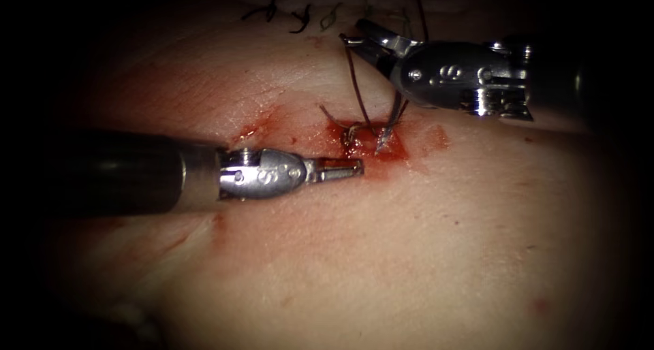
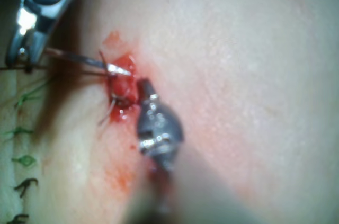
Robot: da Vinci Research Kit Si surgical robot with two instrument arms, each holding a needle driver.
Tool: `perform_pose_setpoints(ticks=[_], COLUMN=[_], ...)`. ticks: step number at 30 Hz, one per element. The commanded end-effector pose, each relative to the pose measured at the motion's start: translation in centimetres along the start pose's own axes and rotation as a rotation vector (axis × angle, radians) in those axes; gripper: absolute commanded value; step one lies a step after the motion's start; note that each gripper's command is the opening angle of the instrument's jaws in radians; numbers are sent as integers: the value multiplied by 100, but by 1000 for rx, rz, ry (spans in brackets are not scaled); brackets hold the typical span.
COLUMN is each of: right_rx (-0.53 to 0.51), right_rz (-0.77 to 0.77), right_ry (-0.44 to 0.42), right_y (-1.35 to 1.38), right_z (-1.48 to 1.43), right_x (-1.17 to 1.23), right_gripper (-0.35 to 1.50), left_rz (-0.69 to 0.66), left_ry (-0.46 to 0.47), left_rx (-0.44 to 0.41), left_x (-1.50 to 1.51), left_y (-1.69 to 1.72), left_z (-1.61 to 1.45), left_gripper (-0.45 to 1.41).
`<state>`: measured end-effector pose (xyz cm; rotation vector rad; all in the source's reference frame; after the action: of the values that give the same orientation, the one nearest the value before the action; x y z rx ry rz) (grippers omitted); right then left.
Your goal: Wound Closure
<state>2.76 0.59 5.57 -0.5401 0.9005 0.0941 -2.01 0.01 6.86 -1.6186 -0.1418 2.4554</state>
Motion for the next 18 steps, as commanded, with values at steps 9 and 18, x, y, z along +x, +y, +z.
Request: perform_pose_setpoints(ticks=[9,18], right_rx=[-25,-20], right_rz=[-24,-26], right_ry=[-4,-10], right_y=[-15,-6], right_z=[5,-1], right_x=[-3,2], right_gripper=[-35,-35], left_rz=[-68,-96], left_ry=[-45,-128], left_rx=[-5,-21], left_x=[-7,-22], left_y=[-1,-15], left_z=[22,34], left_gripper=[-15,-23])
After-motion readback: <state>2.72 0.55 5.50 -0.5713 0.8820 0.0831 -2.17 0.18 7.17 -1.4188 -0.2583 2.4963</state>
